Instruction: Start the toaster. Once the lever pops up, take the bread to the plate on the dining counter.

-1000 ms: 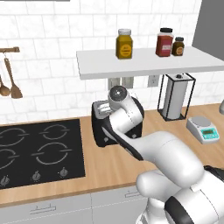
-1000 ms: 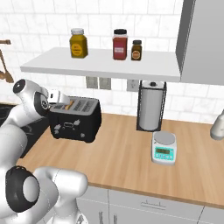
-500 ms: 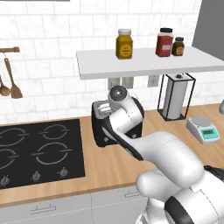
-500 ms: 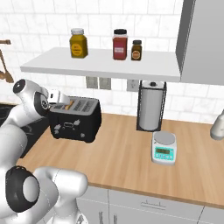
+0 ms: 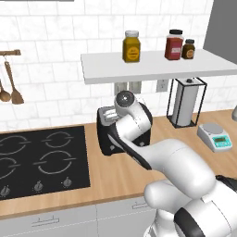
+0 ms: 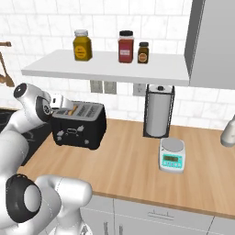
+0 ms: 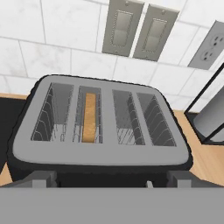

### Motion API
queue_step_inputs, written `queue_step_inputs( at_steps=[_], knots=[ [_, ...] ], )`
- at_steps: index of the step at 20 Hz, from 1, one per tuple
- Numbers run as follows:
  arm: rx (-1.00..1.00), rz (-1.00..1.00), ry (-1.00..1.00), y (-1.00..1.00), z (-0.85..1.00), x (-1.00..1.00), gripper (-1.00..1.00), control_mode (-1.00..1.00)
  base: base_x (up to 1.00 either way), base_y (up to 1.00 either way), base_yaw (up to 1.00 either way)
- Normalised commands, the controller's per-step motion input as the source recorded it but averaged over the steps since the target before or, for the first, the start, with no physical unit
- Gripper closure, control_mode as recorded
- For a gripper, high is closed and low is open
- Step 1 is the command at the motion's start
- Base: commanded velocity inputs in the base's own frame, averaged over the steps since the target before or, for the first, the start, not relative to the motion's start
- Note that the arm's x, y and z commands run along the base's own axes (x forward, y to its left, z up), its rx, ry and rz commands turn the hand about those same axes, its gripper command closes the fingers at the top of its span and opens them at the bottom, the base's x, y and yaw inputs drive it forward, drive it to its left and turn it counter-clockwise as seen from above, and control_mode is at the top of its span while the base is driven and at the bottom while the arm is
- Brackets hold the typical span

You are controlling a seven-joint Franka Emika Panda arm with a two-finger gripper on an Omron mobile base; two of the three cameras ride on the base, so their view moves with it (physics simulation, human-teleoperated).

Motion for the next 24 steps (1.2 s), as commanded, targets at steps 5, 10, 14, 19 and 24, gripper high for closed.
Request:
queue_step_inputs(
  at_steps=[5, 10, 14, 19, 24],
  knots=[
    [0.00, 0.00, 0.00, 0.00, 0.00, 0.00, -1.00, -1.00, 0.00, 0.00, 0.00],
    [0.00, 0.00, 0.00, 0.00, 0.00, 0.00, -1.00, -1.00, 0.00, 0.00, 0.00],
    [0.00, 0.00, 0.00, 0.00, 0.00, 0.00, -1.00, -1.00, 0.00, 0.00, 0.00],
    [0.00, 0.00, 0.00, 0.00, 0.00, 0.00, -1.00, -1.00, 0.00, 0.00, 0.00],
    [0.00, 0.00, 0.00, 0.00, 0.00, 0.00, -1.00, -1.00, 0.00, 0.00, 0.00]
  ],
)
